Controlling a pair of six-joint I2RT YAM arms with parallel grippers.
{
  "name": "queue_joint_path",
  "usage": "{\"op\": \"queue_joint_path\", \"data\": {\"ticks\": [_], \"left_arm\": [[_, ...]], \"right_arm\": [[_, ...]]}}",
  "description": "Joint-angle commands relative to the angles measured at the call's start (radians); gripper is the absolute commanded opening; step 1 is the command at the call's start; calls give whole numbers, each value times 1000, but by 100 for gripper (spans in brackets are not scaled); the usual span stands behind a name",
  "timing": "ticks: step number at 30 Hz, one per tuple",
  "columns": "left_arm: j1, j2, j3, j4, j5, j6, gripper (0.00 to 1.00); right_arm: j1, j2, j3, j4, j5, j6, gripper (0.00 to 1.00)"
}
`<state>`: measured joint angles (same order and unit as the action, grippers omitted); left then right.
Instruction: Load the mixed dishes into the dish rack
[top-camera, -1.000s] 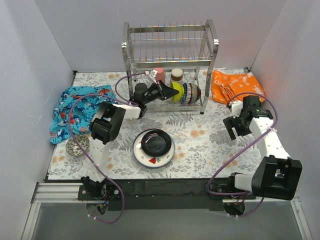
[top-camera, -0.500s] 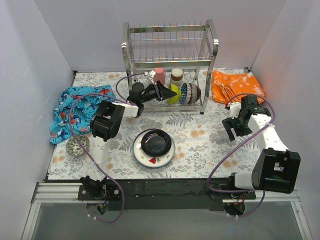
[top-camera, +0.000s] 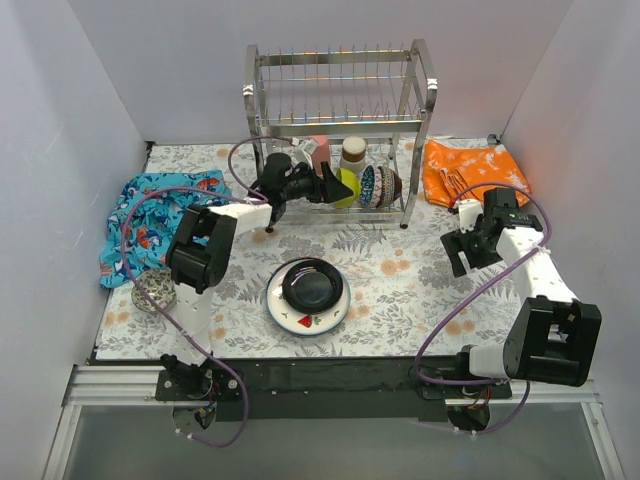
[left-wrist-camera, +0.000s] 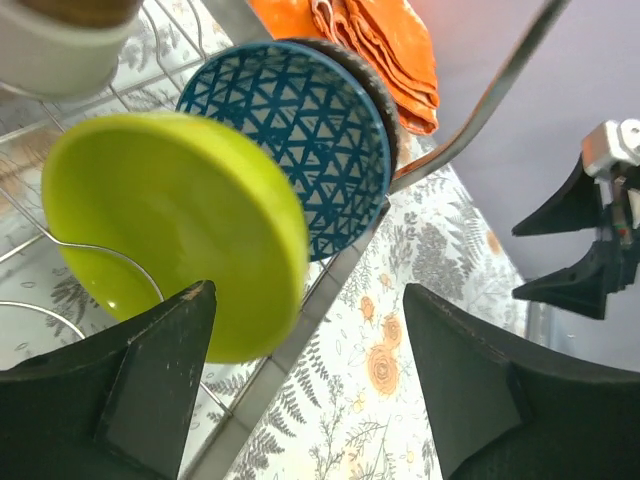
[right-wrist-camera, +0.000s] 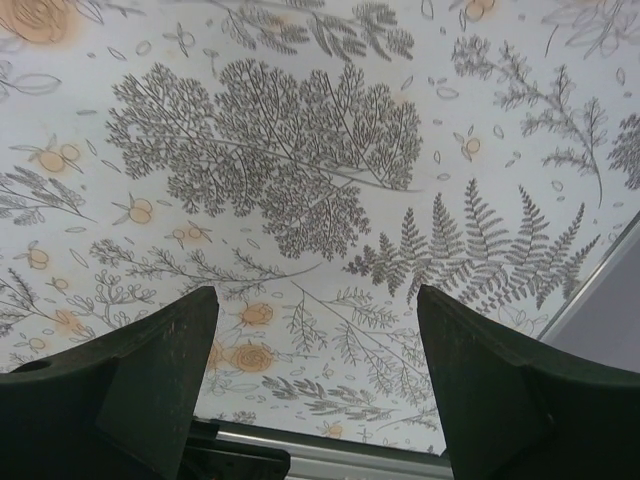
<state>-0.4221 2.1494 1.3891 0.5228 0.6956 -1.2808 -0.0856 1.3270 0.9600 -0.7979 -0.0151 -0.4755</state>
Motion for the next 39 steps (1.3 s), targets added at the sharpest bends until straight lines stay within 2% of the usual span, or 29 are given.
{"op": "queue_joint_path", "data": {"ticks": [1,5,6,7,9,11,14,15,18,22,29,32,35,36,39], "left_arm": [[-24,-206,-59,-233,-102,245,76],[-70,-316,-182,-351,-211,458,76],[-92,-365,-205,-378,-252,510,76],[-145,-391,-225,-411,-359,565,76],[-188,-449,-291,-503,-396,677,75],[-202,-560,-375,-518,-432,679,75],[-185,-663,-380,-619,-572,649,75],[-167,-681,-375,-635,-590,631,75],[-61,-743,-346,-665,-649,587,74],[63,-723,-315,-614,-714,603,75],[91,-622,-263,-463,-697,611,73],[91,-574,-240,-449,-659,598,70],[91,-565,-236,-449,-634,591,62],[91,-568,-240,-452,-624,591,55],[89,-602,-263,-475,-570,591,44]], "right_arm": [[-5,3,98,78,-140,0,89],[-5,-49,73,256,-357,15,89],[-5,-64,48,388,-394,31,89],[-3,-78,31,455,-420,49,90],[9,-80,2,570,-460,109,89],[14,-31,8,689,-470,171,89],[17,39,45,787,-512,254,87],[20,52,58,858,-525,274,87],[47,89,85,928,-536,298,87],[84,158,121,963,-543,302,87],[179,242,178,1029,-465,314,86],[199,274,195,1028,-421,307,82],[202,276,187,1028,-393,307,73],[202,271,181,1026,-384,307,65],[202,244,145,1025,-370,290,48]]}}
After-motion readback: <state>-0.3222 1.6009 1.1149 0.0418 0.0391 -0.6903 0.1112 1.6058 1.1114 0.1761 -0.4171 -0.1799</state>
